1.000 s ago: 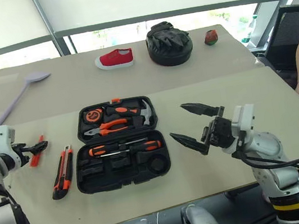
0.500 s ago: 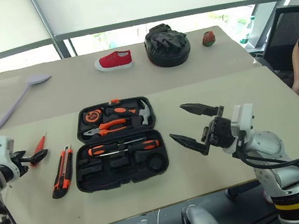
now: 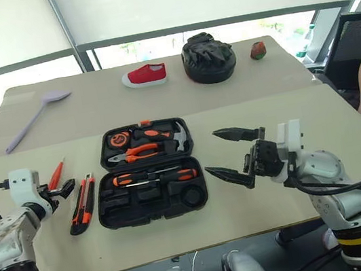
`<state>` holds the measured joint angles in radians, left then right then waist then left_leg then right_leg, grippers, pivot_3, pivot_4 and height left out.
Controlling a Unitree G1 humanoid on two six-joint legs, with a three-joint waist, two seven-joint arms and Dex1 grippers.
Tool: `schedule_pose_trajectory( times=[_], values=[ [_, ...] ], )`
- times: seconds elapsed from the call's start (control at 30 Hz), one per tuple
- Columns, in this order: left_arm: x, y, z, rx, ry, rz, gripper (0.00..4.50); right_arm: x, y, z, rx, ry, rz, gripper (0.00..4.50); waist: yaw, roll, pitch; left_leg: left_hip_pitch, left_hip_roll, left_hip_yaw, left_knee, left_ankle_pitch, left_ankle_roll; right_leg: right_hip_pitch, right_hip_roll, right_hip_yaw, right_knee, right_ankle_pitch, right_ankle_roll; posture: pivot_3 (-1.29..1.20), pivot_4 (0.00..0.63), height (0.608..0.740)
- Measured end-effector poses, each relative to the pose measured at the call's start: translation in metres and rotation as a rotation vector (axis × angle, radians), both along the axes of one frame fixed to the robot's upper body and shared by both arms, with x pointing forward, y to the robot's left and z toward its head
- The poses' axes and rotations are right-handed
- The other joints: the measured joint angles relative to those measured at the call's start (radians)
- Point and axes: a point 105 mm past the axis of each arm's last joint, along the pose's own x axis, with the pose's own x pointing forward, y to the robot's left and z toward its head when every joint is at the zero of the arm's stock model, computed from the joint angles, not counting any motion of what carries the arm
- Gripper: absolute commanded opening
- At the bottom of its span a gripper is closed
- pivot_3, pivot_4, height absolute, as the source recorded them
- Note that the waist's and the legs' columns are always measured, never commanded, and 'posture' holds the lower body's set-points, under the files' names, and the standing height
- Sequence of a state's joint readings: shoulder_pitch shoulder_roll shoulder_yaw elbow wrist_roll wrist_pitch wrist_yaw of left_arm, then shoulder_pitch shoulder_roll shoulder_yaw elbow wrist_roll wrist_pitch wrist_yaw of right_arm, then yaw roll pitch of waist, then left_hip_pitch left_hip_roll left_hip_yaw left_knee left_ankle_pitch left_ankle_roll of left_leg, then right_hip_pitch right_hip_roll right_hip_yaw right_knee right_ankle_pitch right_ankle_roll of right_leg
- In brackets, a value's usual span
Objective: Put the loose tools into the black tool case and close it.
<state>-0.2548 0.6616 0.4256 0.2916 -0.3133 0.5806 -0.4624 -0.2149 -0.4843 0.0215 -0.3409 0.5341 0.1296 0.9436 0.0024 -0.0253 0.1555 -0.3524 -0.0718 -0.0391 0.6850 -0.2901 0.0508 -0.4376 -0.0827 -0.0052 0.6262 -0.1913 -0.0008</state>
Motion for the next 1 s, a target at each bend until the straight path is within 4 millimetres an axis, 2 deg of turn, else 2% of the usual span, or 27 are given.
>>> schedule_pose_trajectory(
  times=[0.37, 0.4, 0.53, 0.63, 0.73, 0.93, 1.0],
  values=[
    [0.003, 0.002, -0.001, -0.007, -0.006, -0.006, 4.5, 0.0, 0.001, -0.003, 0.013, 0.021, -0.008, 4.46, 0.006, 0.002, -0.001, 0.0, 0.0, -0.001, 0.0, 0.001, -0.001, 0.0, 0.0, -0.001, 0.001, 0.0, 0.0, 0.0, 0.15, 0.74],
    [0.004, 0.001, -0.001, -0.018, -0.01, -0.011, 3.97, 0.0, 0.001, -0.004, 0.017, 0.026, -0.009, 4.5, 0.007, 0.002, -0.001, 0.0, 0.001, -0.001, 0.0, 0.001, -0.001, 0.0, 0.0, -0.001, 0.001, 0.0, 0.0, 0.0, 0.15, 0.74],
    [0.005, 0.005, -0.002, -0.041, -0.009, 0.007, 2.79, -0.001, 0.002, -0.007, 0.024, 0.037, -0.011, 4.5, 0.009, 0.002, -0.001, 0.0, 0.0, -0.001, 0.0, 0.001, -0.001, 0.0, 0.0, -0.002, 0.0, 0.0, 0.0, 0.0, 0.15, 0.74],
    [0.005, 0.009, -0.002, -0.063, -0.014, 0.027, 1.54, -0.001, 0.002, -0.007, 0.028, 0.037, -0.016, 4.5, 0.011, 0.002, -0.001, 0.0, 0.0, -0.001, 0.0, 0.0, -0.001, 0.0, 0.0, -0.002, 0.0, 0.0, 0.0, 0.0, 0.15, 0.74],
    [0.005, 0.01, -0.003, -0.085, -0.022, 0.036, 0.53, 0.0, 0.001, -0.007, 0.029, 0.038, -0.02, 4.5, 0.012, 0.002, -0.001, 0.0, 0.0, -0.001, 0.0, 0.0, -0.001, 0.001, -0.001, -0.003, -0.001, 0.0, 0.0, 0.0, 0.15, 0.74],
    [0.005, 0.002, -0.002, -0.165, -0.122, 0.005, 0.47, -0.001, 0.001, -0.007, 0.03, 0.037, -0.022, 4.5, 0.012, 0.002, -0.001, -0.001, 0.0, -0.001, 0.0, 0.001, -0.001, 0.0, -0.002, -0.004, -0.001, 0.0, 0.0, 0.0, 0.15, 0.74],
    [0.003, 0.004, -0.001, -0.095, -0.147, -0.013, 0.47, -0.001, 0.001, -0.007, 0.03, 0.037, -0.022, 4.5, 0.01, -0.001, 0.001, -0.001, 0.0, -0.002, 0.0, 0.001, -0.002, 0.0, -0.002, -0.004, -0.001, 0.0, 0.0, 0.0, 0.15, 0.74]
  ],
)
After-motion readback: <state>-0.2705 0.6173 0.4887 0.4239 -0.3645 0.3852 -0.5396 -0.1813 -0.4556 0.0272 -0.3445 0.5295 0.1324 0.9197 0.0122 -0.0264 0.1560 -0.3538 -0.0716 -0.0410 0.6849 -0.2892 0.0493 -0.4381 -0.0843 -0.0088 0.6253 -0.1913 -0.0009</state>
